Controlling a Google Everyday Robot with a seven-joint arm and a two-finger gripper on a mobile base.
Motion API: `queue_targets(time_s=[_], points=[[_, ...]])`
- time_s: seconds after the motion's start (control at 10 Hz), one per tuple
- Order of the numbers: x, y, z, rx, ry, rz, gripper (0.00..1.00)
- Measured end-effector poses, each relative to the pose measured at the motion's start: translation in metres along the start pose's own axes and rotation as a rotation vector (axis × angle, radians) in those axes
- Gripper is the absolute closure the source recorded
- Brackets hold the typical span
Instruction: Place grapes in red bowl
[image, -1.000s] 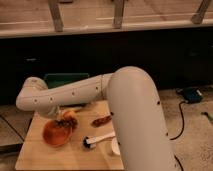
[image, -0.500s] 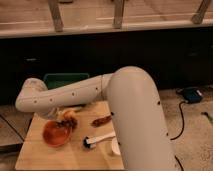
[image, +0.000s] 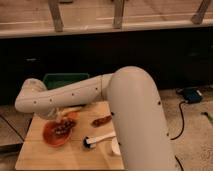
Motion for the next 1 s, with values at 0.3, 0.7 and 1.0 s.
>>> queue_targets(time_s=[0.3, 0.7, 1.0], points=[[0.0, 0.003, -0.0008, 0.0, -0.002, 0.006, 0.25], [0.0002, 0.0042, -0.0015, 0.0, -0.005, 0.01, 0.25], [0.0004, 0.0044, -0.0015, 0.0, -0.005, 0.012, 0.25]])
